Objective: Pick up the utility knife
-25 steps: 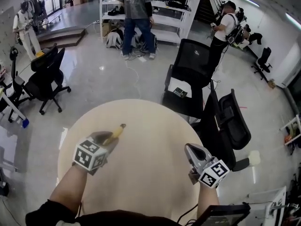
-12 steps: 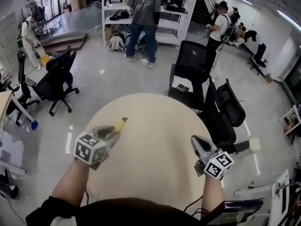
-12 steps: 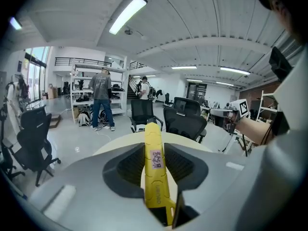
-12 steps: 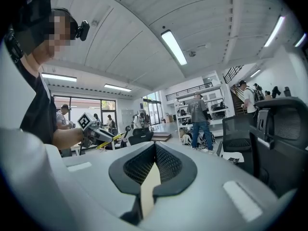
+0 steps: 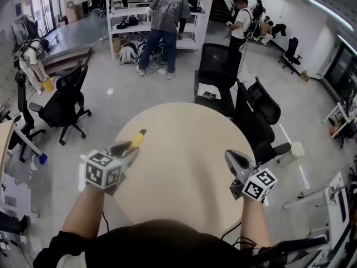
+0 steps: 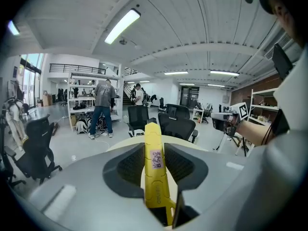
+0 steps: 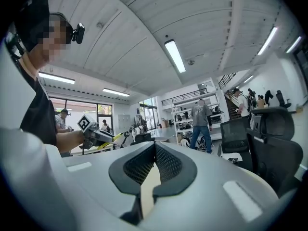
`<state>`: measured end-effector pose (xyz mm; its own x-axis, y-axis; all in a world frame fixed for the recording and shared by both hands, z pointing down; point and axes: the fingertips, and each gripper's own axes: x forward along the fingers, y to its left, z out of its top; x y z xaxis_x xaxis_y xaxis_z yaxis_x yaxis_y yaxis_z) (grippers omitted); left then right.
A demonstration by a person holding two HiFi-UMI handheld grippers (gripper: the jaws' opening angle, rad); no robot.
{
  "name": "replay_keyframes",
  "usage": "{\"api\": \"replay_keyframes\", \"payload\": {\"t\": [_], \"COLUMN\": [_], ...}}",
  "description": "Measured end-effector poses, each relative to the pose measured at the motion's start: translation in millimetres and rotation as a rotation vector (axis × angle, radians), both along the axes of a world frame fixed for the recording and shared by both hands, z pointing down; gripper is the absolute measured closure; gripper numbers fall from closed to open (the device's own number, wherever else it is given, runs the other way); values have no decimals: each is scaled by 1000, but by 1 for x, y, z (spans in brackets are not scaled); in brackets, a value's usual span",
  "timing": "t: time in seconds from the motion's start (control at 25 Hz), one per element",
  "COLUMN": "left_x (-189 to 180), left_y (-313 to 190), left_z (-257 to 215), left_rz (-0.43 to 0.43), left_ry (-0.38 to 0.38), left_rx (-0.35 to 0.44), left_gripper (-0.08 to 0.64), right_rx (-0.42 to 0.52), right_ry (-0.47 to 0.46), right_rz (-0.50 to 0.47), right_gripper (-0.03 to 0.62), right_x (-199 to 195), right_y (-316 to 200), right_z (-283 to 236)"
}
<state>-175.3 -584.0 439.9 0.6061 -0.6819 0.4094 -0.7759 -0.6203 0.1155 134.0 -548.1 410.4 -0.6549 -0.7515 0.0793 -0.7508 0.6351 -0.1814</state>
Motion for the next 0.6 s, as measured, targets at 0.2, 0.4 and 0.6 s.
{"api": "replay_keyframes", "payload": {"t": [0.2,0.4,0.6], "left_x": [5,41,90], "left_y": [30,58,94], "left_z": [-22,-46,-65], "left_rz": [-6,-29,-51], "left_ry": [24,69,126], "left_rx": [31,86,146], "left_gripper": [435,434,434], "right_rx": [16,32,46], "right_ry": [-2,-15,-2], "right_rz": [24,6,-46], "right_gripper": [577,578,577], "right_x": [18,57,96], "right_y": [43,69,90], "right_z": [-16,-30,-41]}}
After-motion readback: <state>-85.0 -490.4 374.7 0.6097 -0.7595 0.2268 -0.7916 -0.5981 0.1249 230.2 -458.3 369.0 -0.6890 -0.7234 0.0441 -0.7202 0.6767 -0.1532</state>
